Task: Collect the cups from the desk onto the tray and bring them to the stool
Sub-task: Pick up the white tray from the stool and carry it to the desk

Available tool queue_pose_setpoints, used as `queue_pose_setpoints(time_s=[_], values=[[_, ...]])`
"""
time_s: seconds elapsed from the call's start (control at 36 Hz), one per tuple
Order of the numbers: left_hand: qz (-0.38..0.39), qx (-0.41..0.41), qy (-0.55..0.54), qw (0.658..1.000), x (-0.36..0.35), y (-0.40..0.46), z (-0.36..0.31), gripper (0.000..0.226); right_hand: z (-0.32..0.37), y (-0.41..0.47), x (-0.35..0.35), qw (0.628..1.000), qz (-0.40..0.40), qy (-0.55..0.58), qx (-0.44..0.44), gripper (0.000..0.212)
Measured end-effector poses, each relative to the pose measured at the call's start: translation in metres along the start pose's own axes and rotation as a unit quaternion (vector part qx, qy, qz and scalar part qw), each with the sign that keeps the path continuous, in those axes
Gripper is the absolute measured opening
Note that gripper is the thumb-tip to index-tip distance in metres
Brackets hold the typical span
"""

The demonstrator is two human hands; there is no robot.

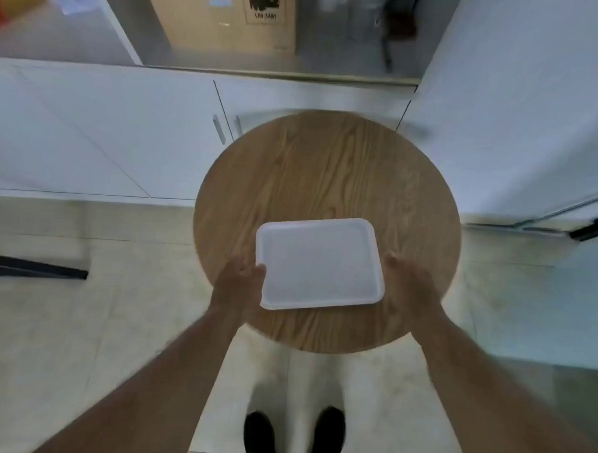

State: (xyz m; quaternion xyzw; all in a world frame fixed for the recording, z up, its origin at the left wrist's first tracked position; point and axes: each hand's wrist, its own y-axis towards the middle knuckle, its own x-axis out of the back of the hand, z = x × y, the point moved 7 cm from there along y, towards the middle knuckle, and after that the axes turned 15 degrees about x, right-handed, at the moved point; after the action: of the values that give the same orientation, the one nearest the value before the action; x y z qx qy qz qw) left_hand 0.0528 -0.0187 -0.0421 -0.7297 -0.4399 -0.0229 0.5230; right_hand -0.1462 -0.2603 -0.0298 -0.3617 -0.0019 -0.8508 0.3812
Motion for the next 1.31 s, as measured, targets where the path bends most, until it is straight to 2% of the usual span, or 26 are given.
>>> queue_pose_setpoints(time_s=[0.11, 0.28, 0.44, 0.56, 0.72, 0.78, 0.89, 1.06, 1.17, 1.31], values=[[-0.034, -0.007, 0.034, 0.999, -0.005, 0.012, 0.002, 0.015, -0.023, 0.009, -0.009, 0.998, -0.027, -0.025, -0.060, 0.033], [-0.055, -0.017, 0.062, 0.996, -0.012, 0.023, 0.006, 0.032, -0.030, 0.018, -0.015, 0.995, -0.010, -0.063, -0.073, 0.028], [-0.065, -0.022, 0.054, 0.996, -0.004, 0.016, 0.008, 0.018, -0.028, 0.015, -0.010, 0.995, -0.017, -0.024, -0.099, 0.024], [-0.071, -0.028, 0.048, 0.996, 0.017, -0.004, 0.012, 0.019, -0.016, 0.001, -0.004, 0.996, -0.023, -0.007, -0.092, 0.013], [-0.087, -0.015, 0.008, 0.996, 0.062, -0.049, 0.029, 0.031, 0.024, -0.031, 0.004, 0.997, -0.027, 0.032, -0.071, 0.038], [-0.096, -0.015, -0.004, 0.995, 0.075, -0.061, 0.035, 0.032, 0.038, -0.039, 0.004, 0.998, -0.016, 0.037, -0.056, 0.040], [-0.116, -0.018, -0.034, 0.992, 0.106, -0.088, 0.052, 0.028, 0.073, -0.060, 0.003, 0.999, 0.012, 0.028, -0.010, 0.028], [-0.144, -0.039, -0.062, 0.987, 0.145, -0.120, 0.078, 0.022, 0.112, -0.096, -0.005, 0.999, 0.005, 0.021, 0.025, 0.023], [-0.155, -0.055, -0.071, 0.984, 0.174, -0.139, 0.100, 0.040, 0.134, -0.127, -0.015, 0.999, -0.001, 0.020, 0.042, 0.024], [-0.162, -0.075, -0.081, 0.981, 0.220, -0.155, 0.138, 0.038, 0.166, -0.174, -0.039, 0.998, -0.013, 0.030, 0.054, 0.029]])
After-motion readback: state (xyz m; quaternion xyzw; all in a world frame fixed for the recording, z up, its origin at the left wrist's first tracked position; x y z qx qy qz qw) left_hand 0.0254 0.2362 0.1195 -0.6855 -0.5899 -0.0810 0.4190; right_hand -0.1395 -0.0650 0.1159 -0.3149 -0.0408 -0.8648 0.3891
